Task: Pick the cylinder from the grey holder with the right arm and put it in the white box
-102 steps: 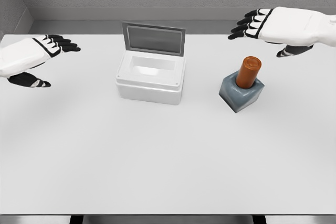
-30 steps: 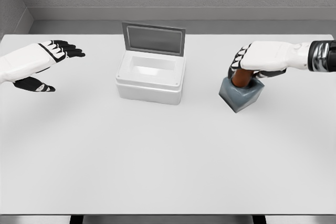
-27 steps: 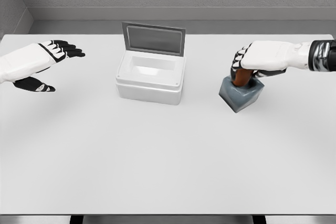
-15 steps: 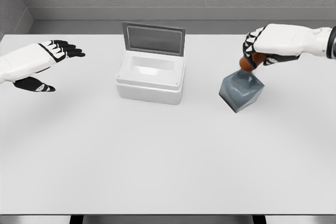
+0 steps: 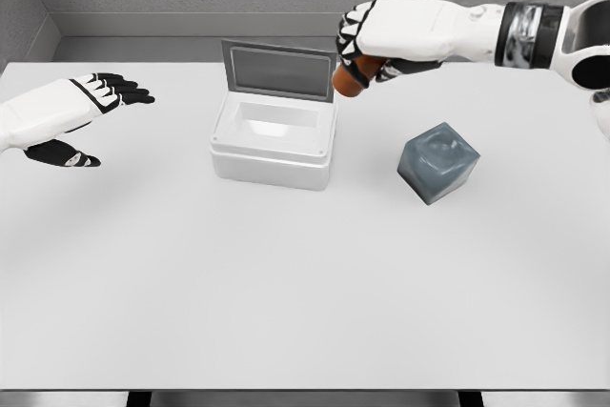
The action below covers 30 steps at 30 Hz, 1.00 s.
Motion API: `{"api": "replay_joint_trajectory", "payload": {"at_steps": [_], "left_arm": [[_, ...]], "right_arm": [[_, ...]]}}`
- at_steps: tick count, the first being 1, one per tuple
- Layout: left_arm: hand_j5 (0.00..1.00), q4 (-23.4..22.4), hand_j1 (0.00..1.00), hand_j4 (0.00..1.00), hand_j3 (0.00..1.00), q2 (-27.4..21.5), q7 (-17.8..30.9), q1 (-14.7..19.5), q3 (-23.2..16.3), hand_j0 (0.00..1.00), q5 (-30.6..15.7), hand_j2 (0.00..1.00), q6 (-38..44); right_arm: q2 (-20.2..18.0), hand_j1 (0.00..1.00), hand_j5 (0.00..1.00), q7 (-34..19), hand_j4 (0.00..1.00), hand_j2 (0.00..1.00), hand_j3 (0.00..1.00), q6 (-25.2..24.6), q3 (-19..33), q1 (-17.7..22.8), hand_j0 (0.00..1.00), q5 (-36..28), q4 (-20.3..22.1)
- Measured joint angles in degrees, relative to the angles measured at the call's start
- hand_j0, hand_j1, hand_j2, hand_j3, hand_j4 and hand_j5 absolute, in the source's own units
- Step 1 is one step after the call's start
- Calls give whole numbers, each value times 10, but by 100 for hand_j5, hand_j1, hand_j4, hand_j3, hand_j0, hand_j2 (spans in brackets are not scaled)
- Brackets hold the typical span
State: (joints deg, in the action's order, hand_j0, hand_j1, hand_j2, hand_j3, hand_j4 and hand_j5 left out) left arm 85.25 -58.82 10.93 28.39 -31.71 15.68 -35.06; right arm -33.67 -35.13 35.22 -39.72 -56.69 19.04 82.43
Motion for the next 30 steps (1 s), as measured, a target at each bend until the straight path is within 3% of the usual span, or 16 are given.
{"api": "replay_joint_trajectory", "payload": {"at_steps": [12,30], "left_arm": [[100,0,100,100,100,0,0,0,0,100,0,100,0],[100,1,100,100,100,7,7,-1,-1,100,1,100,0]], "right_arm": [[59,14,14,0,14,14,14,0,-26,-4,14,23,-33],[81,14,14,1,14,14,14,0,-46,0,14,42,-90]]}}
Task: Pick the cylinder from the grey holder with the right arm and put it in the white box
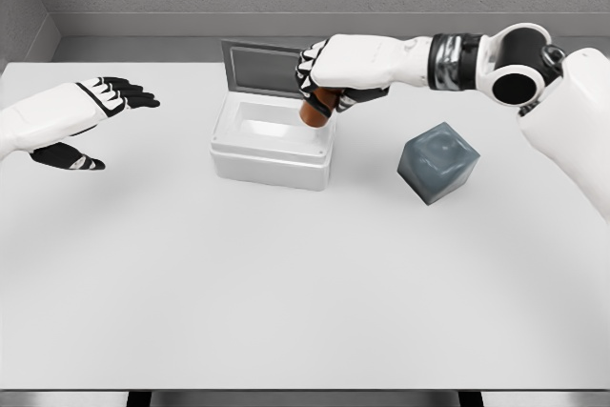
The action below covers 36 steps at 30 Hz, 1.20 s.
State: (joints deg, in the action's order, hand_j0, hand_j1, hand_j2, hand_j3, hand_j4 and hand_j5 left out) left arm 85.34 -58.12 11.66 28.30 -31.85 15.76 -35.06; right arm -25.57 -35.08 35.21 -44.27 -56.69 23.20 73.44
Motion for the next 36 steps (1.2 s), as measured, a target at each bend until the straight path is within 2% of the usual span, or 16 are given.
{"api": "replay_joint_trajectory", "payload": {"at_steps": [20,32,33,34,35,36], "left_arm": [[100,0,100,100,100,4,1,-1,0,100,0,100,0],[100,0,100,100,100,4,1,-1,0,100,0,100,0],[100,0,100,100,100,4,1,-1,0,100,0,100,0],[100,0,100,100,100,4,1,-1,0,100,0,100,0],[100,0,100,100,100,4,1,-1,0,100,0,100,0],[100,0,100,100,100,4,1,-1,0,100,0,100,0]], "right_arm": [[32,14,14,0,14,14,14,0,1,-9,14,22,-50],[42,15,15,0,15,15,15,0,0,-10,15,24,-54],[42,20,20,0,20,20,20,0,0,-10,20,24,-54],[43,69,69,0,69,69,69,0,0,-11,69,25,-54],[43,100,100,0,100,100,100,0,1,-11,100,33,-54],[43,100,100,0,100,100,100,0,2,-12,100,42,-53]]}}
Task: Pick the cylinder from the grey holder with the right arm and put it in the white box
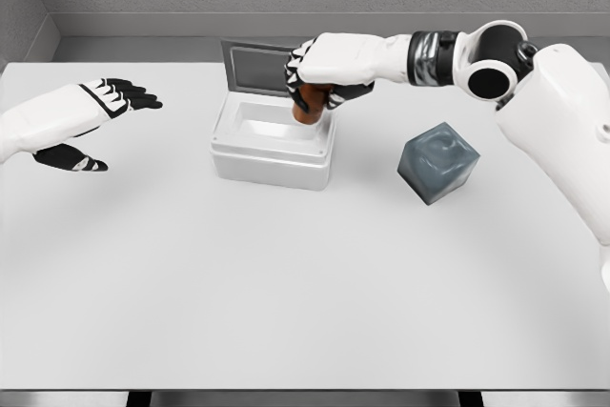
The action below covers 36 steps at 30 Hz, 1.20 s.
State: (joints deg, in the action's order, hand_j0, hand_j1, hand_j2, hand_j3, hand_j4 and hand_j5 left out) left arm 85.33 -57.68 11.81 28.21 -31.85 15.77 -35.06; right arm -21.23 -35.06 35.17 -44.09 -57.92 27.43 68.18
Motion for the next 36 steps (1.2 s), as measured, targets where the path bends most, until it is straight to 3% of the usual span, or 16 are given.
{"api": "replay_joint_trajectory", "payload": {"at_steps": [8,9,13,15,18,20,21,23,25,27,31,36], "left_arm": [[100,0,100,100,100,0,0,0,0,100,0,100,0],[100,0,100,100,100,0,0,0,0,100,0,100,0],[100,0,100,100,100,0,0,1,0,100,0,100,0],[100,0,100,100,100,0,0,3,0,100,0,100,0],[100,-3,100,100,100,0,0,25,0,100,0,100,0],[100,-7,100,100,100,0,0,73,-7,100,-2,100,0],[100,-6,100,100,100,1,-1,106,-25,100,-6,100,1],[100,-22,100,100,100,20,-3,134,-68,100,-14,100,0],[100,-61,100,100,100,35,0,173,-119,100,-69,100,0],[100,-99,100,100,100,57,17,178,-163,100,-122,100,0],[100,-183,100,100,100,123,51,237,-225,100,-185,100,0],[100,-234,100,100,100,155,70,243,-261,100,-240,100,0]], "right_arm": [[1,100,100,0,100,100,100,0,13,-2,100,22,3],[1,100,100,0,100,100,100,1,39,4,100,22,3],[-12,100,100,0,100,100,100,0,225,26,100,5,-2],[-22,100,100,0,100,100,100,0,276,44,100,-3,-20],[-30,100,100,0,100,100,100,0,278,58,100,-4,-88],[-40,100,100,0,100,100,100,0,265,74,100,-2,-121],[-48,100,100,0,100,100,100,0,260,75,100,-2,-132],[-63,100,100,0,100,100,100,0,254,79,100,-2,-144],[-77,100,100,0,100,100,100,0,253,79,100,-5,-151],[-88,100,100,0,100,100,100,0,252,85,100,-5,-154],[-96,100,100,0,100,100,100,0,249,85,100,-6,-156],[-98,100,100,0,100,100,100,0,246,85,100,-4,-158]]}}
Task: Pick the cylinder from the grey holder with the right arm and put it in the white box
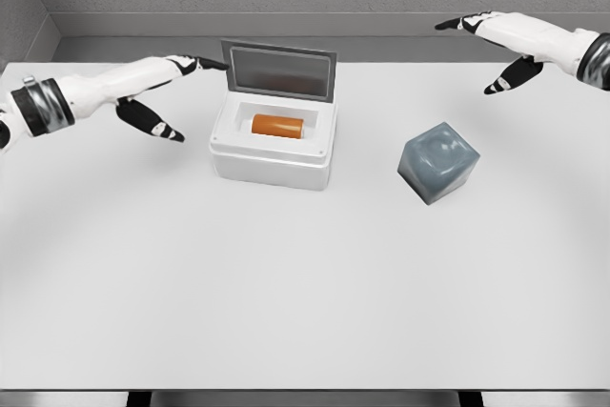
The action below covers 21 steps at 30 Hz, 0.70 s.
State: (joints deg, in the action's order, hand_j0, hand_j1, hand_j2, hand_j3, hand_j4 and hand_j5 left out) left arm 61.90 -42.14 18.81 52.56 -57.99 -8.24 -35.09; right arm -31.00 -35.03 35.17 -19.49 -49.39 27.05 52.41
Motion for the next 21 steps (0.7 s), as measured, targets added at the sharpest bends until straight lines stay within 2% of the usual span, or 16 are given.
{"api": "replay_joint_trajectory", "payload": {"at_steps": [4,8,11,21], "left_arm": [[100,-41,100,100,100,6,4,0,-6,100,-41,100,0],[100,-56,100,100,100,14,5,2,-7,100,-81,100,0],[100,-63,100,100,100,27,5,9,-5,100,-93,100,0],[100,-131,100,100,100,70,23,22,6,100,-129,100,0]], "right_arm": [[2,100,100,0,100,100,100,0,-1,-1,100,0,0],[3,100,100,0,100,100,100,0,-1,-1,100,0,0],[3,100,100,0,100,100,100,0,-1,-1,100,0,1],[5,100,100,0,100,100,100,0,-2,-4,100,0,1]]}}
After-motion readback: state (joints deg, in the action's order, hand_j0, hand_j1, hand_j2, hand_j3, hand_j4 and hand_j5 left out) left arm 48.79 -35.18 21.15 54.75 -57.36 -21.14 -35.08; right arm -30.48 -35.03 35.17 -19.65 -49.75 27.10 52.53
